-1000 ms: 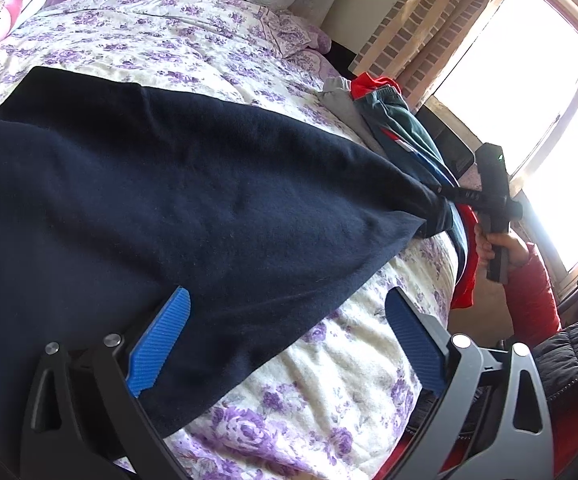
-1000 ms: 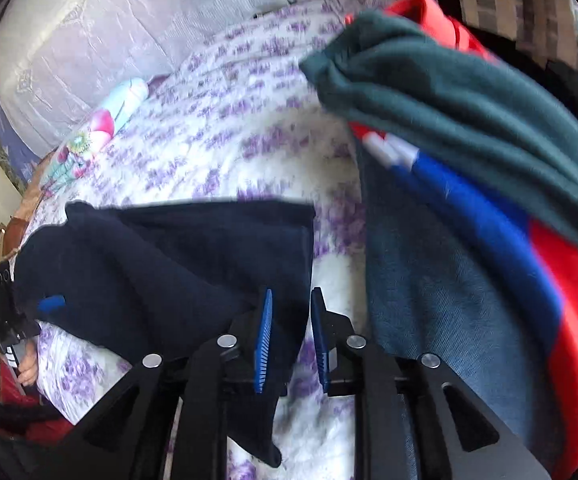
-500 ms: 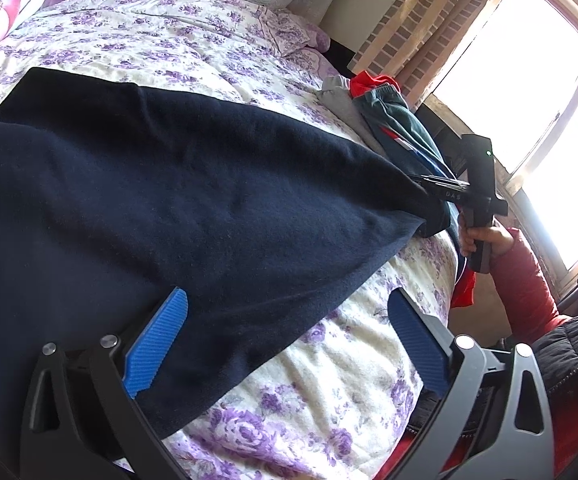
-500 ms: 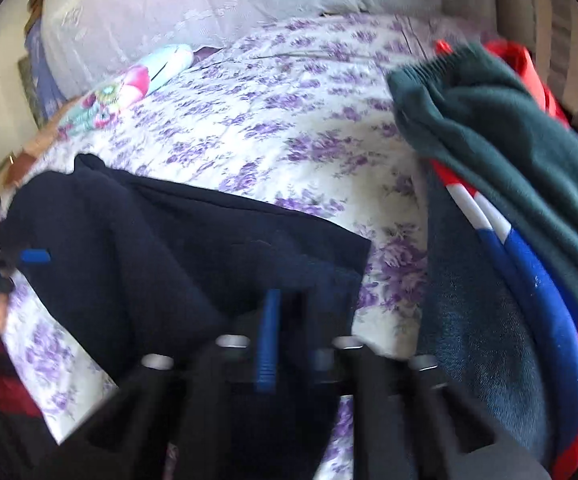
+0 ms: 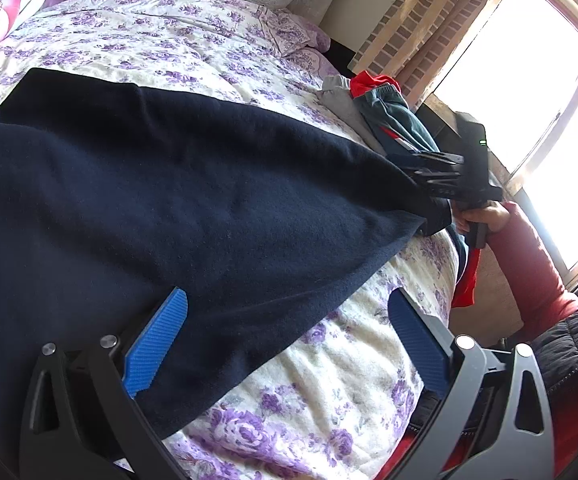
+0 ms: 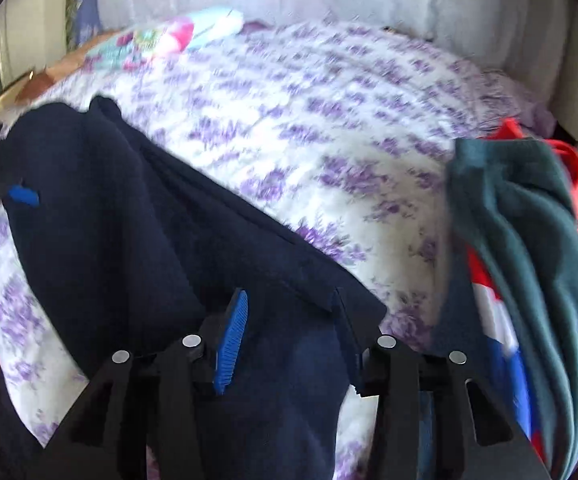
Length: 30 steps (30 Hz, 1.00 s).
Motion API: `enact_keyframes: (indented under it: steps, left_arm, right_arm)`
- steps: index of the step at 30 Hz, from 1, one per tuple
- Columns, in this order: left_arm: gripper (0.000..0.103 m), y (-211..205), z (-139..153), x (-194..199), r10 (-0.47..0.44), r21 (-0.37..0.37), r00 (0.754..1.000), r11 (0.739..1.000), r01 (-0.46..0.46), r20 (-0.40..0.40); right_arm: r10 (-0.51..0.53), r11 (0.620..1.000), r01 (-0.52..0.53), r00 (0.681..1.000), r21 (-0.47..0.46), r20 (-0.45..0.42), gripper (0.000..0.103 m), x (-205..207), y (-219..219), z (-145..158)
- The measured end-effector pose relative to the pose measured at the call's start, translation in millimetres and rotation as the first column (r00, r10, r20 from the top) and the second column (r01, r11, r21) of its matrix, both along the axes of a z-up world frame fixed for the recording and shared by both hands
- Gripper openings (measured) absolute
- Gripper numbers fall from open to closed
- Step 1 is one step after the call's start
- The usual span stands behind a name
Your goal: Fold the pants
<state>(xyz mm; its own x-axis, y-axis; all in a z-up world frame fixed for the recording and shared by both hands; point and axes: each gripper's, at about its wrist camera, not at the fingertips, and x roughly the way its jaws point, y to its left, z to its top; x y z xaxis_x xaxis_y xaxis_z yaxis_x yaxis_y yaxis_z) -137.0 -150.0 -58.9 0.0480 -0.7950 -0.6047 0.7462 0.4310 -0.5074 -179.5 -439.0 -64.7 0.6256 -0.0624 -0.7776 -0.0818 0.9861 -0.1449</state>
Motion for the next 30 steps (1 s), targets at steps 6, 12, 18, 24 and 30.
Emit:
enact_keyframes:
  steps: [6, 12, 18, 24, 30]
  left_arm:
    - [0.098, 0.7, -0.1, 0.5, -0.001, -0.001, 1.000, 1.000, 0.001, -0.001]
    - [0.098, 0.9, -0.6, 1.9, 0.001, -0.002, 1.000, 1.000, -0.001, -0.003]
    - [0.098, 3.2, 1.3, 4.2, 0.025, 0.004, 1.000, 1.000, -0.025, -0.016]
    - [0.098, 50.3, 12.0, 23.4, 0.180, -0.073, 0.978, 0.979, -0.188, -0.109]
    - [0.097, 80.5, 6.1, 36.5, 0.274, -0.062, 0.950, 0.956, -0.285, -0.147]
  right_arm:
    - [0.020, 0.987, -0.018, 1.000, -0.158, 0.011, 0.019, -5.7, 26.4, -1.6]
    - [-0.076, 0.981, 0.093, 0.991, -0.170, 0.109, 0.018, 4.0, 9.1, 19.8]
    - [-0.151, 0.976, 0.155, 0.988, -0.151, 0.037, 0.039, 29.8, -6.5, -5.2]
    - [-0.080, 0.944, 0.021, 0.983, 0.330, 0.167, 0.059, 38.9, 21.7, 59.1]
    - [0.251, 0.767, -0.256, 0.964, 0.588, 0.092, 0.059, 171.3, 155.3, 41.9]
